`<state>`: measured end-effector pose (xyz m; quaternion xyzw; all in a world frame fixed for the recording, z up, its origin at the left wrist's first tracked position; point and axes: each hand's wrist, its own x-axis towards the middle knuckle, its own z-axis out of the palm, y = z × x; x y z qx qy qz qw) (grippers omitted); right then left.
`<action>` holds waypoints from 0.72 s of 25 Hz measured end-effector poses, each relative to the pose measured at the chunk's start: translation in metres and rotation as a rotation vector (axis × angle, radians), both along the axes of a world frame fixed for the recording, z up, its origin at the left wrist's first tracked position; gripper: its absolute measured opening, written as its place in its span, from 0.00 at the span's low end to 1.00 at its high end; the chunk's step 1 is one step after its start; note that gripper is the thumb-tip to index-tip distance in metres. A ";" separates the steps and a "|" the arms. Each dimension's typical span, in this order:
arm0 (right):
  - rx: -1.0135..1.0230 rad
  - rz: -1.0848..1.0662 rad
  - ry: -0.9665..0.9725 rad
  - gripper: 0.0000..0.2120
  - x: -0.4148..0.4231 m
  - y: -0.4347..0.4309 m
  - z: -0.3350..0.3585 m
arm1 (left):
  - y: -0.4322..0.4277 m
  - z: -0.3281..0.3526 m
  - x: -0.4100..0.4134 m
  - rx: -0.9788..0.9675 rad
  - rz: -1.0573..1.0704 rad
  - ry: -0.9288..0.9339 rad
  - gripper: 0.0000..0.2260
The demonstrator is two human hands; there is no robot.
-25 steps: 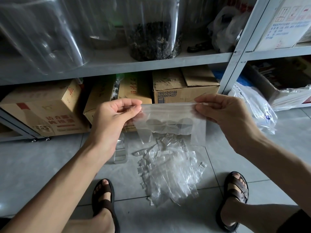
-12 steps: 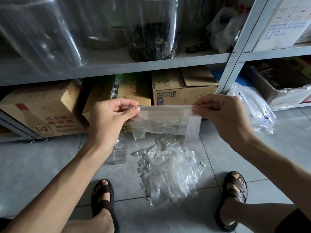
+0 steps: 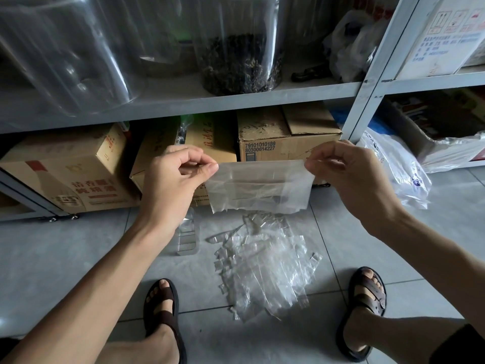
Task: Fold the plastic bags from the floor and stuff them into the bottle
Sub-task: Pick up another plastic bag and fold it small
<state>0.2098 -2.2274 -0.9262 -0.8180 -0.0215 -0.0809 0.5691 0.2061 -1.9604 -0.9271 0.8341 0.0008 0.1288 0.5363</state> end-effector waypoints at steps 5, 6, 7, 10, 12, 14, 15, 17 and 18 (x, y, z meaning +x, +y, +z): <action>0.154 0.106 0.041 0.06 0.002 -0.001 -0.002 | -0.003 0.003 -0.001 -0.154 -0.072 0.084 0.06; 0.154 0.089 0.028 0.06 0.003 -0.002 -0.003 | -0.003 0.003 -0.002 -0.160 -0.076 0.100 0.06; 0.146 0.074 0.014 0.06 0.003 -0.001 -0.002 | -0.003 0.004 -0.002 -0.158 -0.084 0.117 0.06; 0.092 0.071 -0.016 0.08 0.003 -0.002 -0.002 | 0.000 0.005 -0.001 -0.179 -0.127 0.152 0.06; 0.077 0.068 -0.018 0.08 0.003 -0.002 -0.001 | 0.002 0.007 -0.002 -0.197 -0.149 0.152 0.07; 0.091 0.067 -0.024 0.08 0.003 -0.002 -0.001 | 0.002 0.007 -0.001 -0.190 -0.156 0.140 0.07; 0.123 0.075 -0.016 0.07 0.003 -0.001 0.000 | 0.002 0.007 0.000 -0.186 -0.160 0.137 0.08; 0.224 0.131 0.041 0.01 0.000 0.001 0.001 | 0.003 0.006 0.000 -0.199 -0.166 0.134 0.07; 0.265 0.156 0.083 0.05 -0.002 0.002 0.000 | 0.004 0.005 0.001 -0.205 -0.168 0.131 0.07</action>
